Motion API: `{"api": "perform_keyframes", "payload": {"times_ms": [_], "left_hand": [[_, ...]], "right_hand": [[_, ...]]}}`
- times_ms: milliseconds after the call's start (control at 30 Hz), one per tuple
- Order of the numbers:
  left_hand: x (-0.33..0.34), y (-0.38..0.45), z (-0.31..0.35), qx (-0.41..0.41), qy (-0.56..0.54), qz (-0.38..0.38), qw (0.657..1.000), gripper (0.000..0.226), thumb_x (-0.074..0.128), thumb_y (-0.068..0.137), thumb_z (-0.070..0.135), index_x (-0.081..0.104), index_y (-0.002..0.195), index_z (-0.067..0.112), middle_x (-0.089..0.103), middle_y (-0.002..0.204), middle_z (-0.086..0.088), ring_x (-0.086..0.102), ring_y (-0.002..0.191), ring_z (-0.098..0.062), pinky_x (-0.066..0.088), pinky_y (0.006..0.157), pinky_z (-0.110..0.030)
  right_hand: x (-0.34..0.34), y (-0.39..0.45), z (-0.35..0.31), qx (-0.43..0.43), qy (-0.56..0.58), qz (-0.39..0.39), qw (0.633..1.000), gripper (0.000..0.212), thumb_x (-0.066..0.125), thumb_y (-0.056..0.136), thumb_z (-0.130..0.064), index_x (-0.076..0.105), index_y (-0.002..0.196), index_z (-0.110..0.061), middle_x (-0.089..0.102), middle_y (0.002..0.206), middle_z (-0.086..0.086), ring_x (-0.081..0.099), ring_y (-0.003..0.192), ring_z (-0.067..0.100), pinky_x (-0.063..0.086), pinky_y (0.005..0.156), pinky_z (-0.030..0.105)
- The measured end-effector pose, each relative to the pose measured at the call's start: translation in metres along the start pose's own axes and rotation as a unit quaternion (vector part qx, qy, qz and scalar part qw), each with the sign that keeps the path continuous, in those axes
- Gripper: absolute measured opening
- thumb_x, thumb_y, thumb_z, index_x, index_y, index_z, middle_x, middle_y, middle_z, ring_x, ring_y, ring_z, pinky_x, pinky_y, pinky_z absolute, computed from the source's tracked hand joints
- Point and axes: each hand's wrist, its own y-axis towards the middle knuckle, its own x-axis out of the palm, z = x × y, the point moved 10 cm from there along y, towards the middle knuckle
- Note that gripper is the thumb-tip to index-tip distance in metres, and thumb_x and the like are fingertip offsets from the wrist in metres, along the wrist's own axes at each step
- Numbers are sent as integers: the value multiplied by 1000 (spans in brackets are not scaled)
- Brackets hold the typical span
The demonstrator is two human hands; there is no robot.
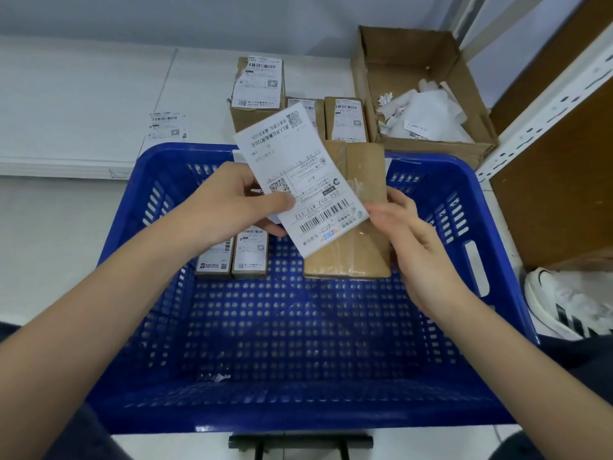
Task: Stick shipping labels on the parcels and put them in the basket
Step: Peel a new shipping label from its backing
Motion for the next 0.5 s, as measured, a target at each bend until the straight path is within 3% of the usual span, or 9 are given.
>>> {"api": "perform_keyframes", "payload": {"times_ms": [100, 233, 333, 400, 500], "left_hand": [[-1, 1, -2, -4, 10, 6, 1000, 17, 63, 88, 4, 68, 92, 20, 72, 89, 19, 70, 85, -6, 57, 63, -19], [-7, 4, -10, -13, -4, 45, 999, 11, 65, 88, 12, 71, 96, 17, 75, 93, 7, 72, 85, -15, 60, 69, -30], [-2, 3, -20, -27, -32, 73, 996, 13, 65, 89, 18, 71, 100, 15, 75, 95, 1, 71, 83, -15, 60, 66, -30], [8, 3, -23, -20, -11, 71, 997, 18, 65, 89, 18, 69, 107, 17, 72, 101, 5, 70, 84, -10, 59, 63, -25], [10, 4, -24, -5, 18, 74, 997, 22, 63, 91, 15, 67, 113, 18, 68, 108, 12, 68, 87, -5, 57, 64, -19]], "right_hand": [[1, 0, -4, -19, -50, -3, 999, 19, 64, 71, -44, 74, 85, -37, 43, 133, -19, 35, 132, -3, 41, 102, 25], [0, 2, 0, -14, -48, 5, 999, 20, 64, 70, -42, 74, 85, -32, 45, 134, -15, 38, 131, 0, 40, 105, 28], [-1, 2, 7, -2, -59, 15, 998, 20, 64, 71, -42, 74, 84, -30, 44, 135, -15, 42, 125, -6, 43, 94, 14], [-1, 2, 11, 7, -53, 22, 998, 18, 66, 74, -38, 73, 86, -28, 43, 134, -15, 43, 115, -17, 42, 81, 3], [0, 3, 13, 7, -53, 19, 998, 14, 65, 79, -33, 73, 89, -28, 42, 134, -15, 42, 115, -16, 40, 79, 0]]}}
